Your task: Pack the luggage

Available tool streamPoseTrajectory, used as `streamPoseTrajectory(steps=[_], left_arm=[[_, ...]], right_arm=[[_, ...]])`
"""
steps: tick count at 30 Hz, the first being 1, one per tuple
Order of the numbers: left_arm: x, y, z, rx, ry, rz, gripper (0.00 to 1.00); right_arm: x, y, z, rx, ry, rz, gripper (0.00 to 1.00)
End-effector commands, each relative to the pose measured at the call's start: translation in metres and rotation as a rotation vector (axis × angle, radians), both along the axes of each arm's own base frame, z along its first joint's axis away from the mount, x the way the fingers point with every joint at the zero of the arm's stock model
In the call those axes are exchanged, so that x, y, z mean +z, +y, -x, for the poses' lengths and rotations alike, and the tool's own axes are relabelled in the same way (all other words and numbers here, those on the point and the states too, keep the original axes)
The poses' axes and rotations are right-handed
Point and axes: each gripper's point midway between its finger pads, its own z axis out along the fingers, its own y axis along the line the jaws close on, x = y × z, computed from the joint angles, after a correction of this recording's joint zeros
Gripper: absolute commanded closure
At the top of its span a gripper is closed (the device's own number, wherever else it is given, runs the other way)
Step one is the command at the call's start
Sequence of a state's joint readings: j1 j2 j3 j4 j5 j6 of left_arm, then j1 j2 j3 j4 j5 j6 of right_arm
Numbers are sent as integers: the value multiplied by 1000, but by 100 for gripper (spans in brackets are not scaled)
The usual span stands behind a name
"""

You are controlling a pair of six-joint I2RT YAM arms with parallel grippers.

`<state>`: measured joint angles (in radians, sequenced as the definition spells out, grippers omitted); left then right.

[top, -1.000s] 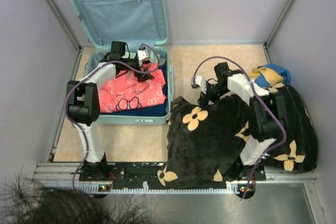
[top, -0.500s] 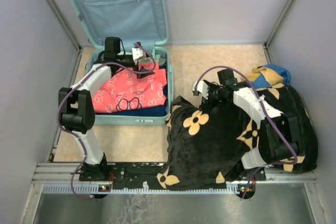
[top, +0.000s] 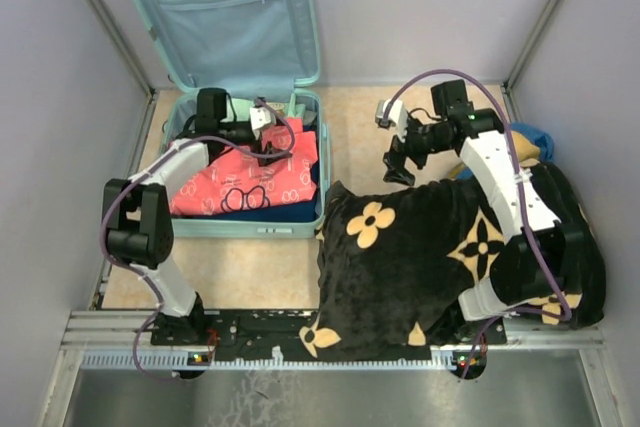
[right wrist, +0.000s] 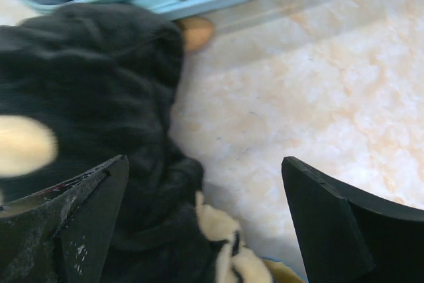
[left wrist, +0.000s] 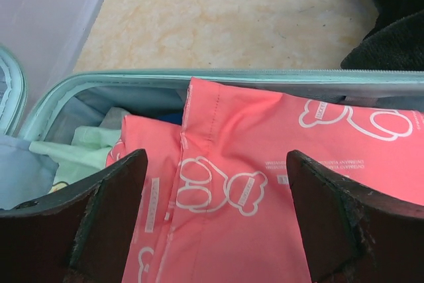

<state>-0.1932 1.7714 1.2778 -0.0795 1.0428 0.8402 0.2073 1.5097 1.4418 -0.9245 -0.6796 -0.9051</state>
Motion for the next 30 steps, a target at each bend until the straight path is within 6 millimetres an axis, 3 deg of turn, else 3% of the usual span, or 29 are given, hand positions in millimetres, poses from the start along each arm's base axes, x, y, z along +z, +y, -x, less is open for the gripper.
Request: streamPoseTrajectory(steps=[1,5,10,15,17,19,22,23,24,28,30], left_arm=[[26,7,6,19,-86,32,9],[29,11,22,15,-125,36,9],[27,18,43,24,-153,19,9],[25,28,51,77,-189,-19,9],[26,33,51,109,-189,-32,9],[28,36,52,123,-191,-43,9],[26,37,61,96,-214,-71,9],[27,37,64,92,-219,-72,9],[27,37,65,92,-221,-71,9],[35,36,67,105,-197,-45,10],[37,36,68,108,-194,-40,10]], right_arm=[[27,18,62,135,65,-41,1],[25,34,98,227,117,-26,1],[10,56,126,316,246,9,1],[-28,47,136,383,403,109,3],[-43,40,133,388,420,162,9],[-48,38,131,404,400,180,34],[-27,47,130,399,339,111,84],[-12,50,133,397,305,78,96],[0,51,135,393,277,52,100],[47,45,144,360,123,-1,100],[70,38,138,288,37,-33,100]])
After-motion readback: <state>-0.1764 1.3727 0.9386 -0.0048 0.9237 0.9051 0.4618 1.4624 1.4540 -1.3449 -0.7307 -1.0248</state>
